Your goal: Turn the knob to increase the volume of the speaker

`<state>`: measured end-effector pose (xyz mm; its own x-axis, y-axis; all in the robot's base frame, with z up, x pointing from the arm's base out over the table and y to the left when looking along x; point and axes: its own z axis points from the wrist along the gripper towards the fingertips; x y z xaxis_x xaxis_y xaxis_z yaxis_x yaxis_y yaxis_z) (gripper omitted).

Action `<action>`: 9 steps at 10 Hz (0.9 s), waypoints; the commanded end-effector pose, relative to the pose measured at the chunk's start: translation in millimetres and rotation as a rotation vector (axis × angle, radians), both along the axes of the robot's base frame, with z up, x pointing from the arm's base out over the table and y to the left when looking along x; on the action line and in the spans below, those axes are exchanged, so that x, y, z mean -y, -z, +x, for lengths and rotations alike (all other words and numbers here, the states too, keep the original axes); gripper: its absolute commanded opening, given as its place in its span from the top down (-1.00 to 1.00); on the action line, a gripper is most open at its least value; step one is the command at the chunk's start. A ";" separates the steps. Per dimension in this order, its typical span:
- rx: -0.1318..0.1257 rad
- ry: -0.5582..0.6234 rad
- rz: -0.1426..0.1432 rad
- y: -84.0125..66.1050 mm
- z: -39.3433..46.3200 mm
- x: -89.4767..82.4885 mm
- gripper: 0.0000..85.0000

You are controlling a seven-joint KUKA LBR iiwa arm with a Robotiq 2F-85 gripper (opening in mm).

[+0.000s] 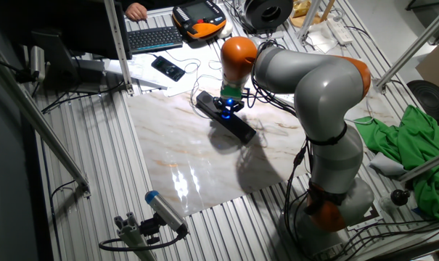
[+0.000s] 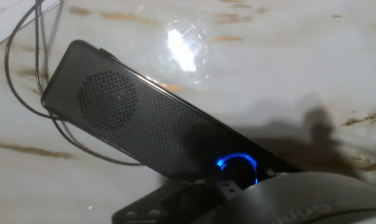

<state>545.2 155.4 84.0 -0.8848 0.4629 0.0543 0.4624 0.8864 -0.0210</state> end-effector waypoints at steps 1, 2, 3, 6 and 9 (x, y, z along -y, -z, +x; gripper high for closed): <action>0.000 -0.010 -0.002 -0.4 0.8 0.4 -0.20; -0.001 -0.043 0.002 -1.8 3.4 1.6 -0.20; -0.010 -0.088 0.014 -3.7 6.8 3.4 -0.20; -0.006 -0.333 0.028 -5.8 10.4 5.4 -0.20; 0.010 -0.538 0.048 -10.0 10.2 1.8 -0.20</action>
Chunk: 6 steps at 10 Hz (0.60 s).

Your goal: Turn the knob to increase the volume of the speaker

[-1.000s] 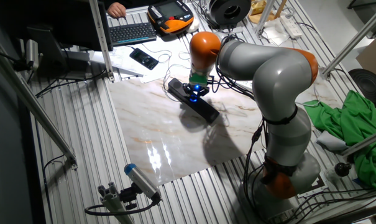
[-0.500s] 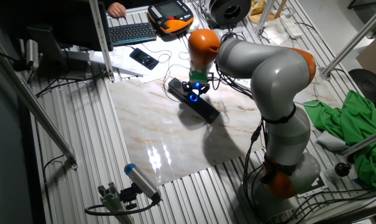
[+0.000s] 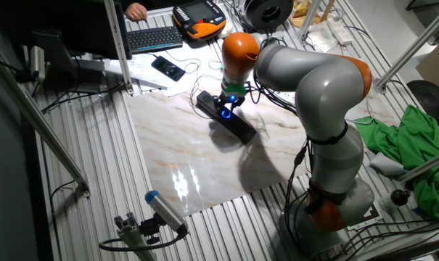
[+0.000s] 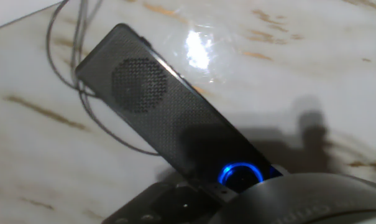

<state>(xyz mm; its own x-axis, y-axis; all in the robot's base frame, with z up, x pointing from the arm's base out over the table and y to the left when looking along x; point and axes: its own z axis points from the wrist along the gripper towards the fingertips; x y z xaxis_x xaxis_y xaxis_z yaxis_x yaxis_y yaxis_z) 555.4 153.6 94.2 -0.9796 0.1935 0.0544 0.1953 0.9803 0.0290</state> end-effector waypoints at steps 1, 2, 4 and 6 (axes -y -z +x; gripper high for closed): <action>-0.001 -0.314 0.005 -0.4 -0.2 -0.4 -0.20; -0.002 -0.360 0.010 -0.1 0.0 0.1 -0.20; -0.007 -0.462 0.014 0.0 2.1 2.1 -0.20; -0.007 -0.534 0.010 0.3 2.0 2.1 -0.20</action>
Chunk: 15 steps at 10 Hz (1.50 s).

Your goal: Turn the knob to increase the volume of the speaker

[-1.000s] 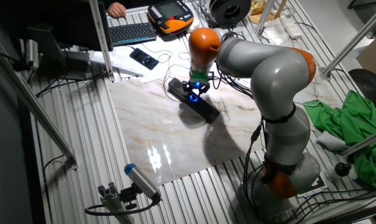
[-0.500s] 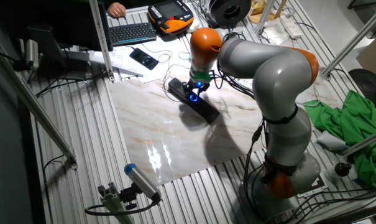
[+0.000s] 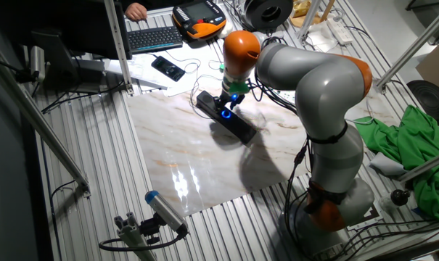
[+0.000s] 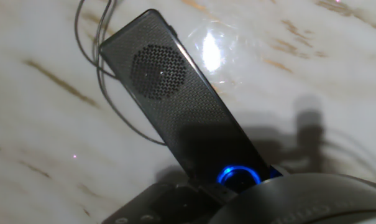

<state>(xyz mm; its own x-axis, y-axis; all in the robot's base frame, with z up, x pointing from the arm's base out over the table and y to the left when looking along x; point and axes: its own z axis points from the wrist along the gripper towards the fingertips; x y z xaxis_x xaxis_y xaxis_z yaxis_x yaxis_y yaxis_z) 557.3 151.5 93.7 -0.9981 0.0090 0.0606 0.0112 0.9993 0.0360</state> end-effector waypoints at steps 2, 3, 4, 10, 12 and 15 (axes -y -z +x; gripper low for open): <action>0.007 -0.382 -0.010 2.2 -1.3 1.0 -0.20; 0.015 -0.405 -0.002 5.2 -1.2 4.4 -0.20; 0.014 -0.422 0.002 5.3 -1.1 4.8 -0.20; -0.006 -0.456 0.007 5.5 -5.7 3.0 -0.20; -0.002 -0.456 0.011 7.0 -6.3 4.5 -0.20; -0.015 -0.456 0.019 8.5 -6.2 7.8 -0.20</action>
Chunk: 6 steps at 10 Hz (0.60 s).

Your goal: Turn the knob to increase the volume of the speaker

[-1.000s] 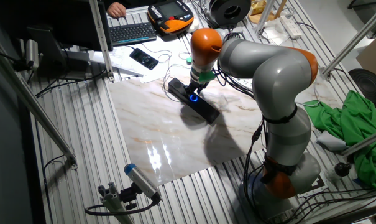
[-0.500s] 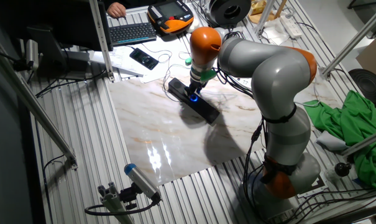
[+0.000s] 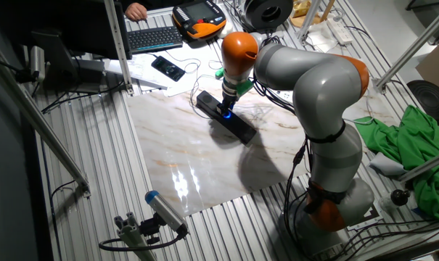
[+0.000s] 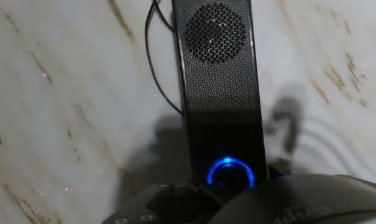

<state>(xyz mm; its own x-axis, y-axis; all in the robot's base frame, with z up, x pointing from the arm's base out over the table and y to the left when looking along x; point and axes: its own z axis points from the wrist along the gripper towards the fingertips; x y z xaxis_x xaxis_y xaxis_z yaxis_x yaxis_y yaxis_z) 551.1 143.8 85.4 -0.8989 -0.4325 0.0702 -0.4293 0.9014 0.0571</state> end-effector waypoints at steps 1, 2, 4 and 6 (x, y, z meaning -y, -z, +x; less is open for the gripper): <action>-0.002 0.000 0.000 -0.1 -0.6 0.4 0.20; -0.005 0.000 -0.002 -0.4 -0.8 0.3 0.20; -0.010 0.000 -0.002 -1.1 -1.5 0.2 0.20; -0.008 0.004 -0.007 -2.7 -2.0 -1.1 0.20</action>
